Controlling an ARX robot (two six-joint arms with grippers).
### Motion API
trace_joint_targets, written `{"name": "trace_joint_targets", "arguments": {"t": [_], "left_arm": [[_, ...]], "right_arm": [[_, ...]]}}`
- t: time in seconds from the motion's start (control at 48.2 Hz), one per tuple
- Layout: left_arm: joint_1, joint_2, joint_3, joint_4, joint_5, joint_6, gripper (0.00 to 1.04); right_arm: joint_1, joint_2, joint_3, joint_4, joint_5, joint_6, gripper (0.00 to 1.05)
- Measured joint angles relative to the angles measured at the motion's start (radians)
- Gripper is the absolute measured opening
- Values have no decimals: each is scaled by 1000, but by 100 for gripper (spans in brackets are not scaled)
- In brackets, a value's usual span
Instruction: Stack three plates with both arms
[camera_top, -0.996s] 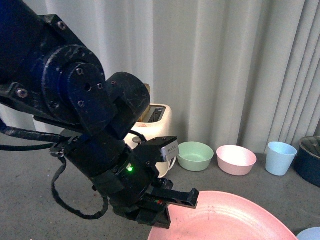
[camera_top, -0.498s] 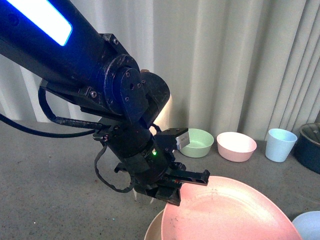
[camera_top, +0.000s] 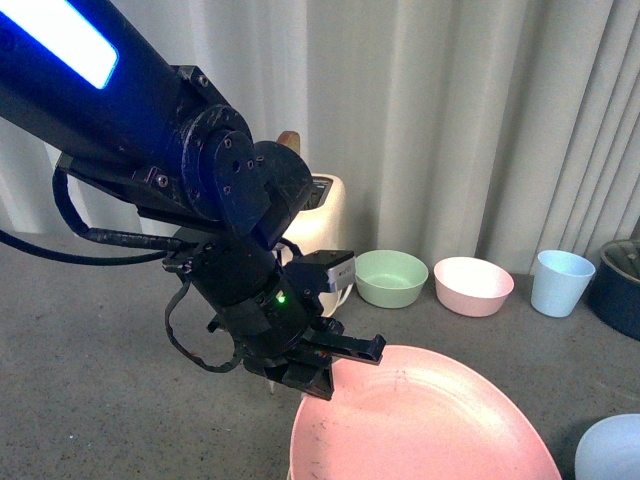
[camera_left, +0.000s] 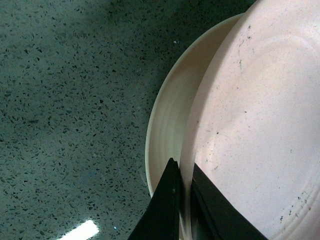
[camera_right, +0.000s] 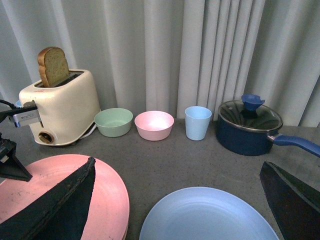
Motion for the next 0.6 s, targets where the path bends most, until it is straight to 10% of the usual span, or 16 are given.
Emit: {"name": "trace_joint_targets", "arguments": {"t": [0.394, 0.602], "left_arm": [[4, 0, -25, 0, -26, 28, 4], [8, 0, -23, 4, -1, 3, 35]], "right_arm": [[0, 0, 0, 0, 0, 0, 97], [0, 0, 0, 0, 0, 0, 97]]}}
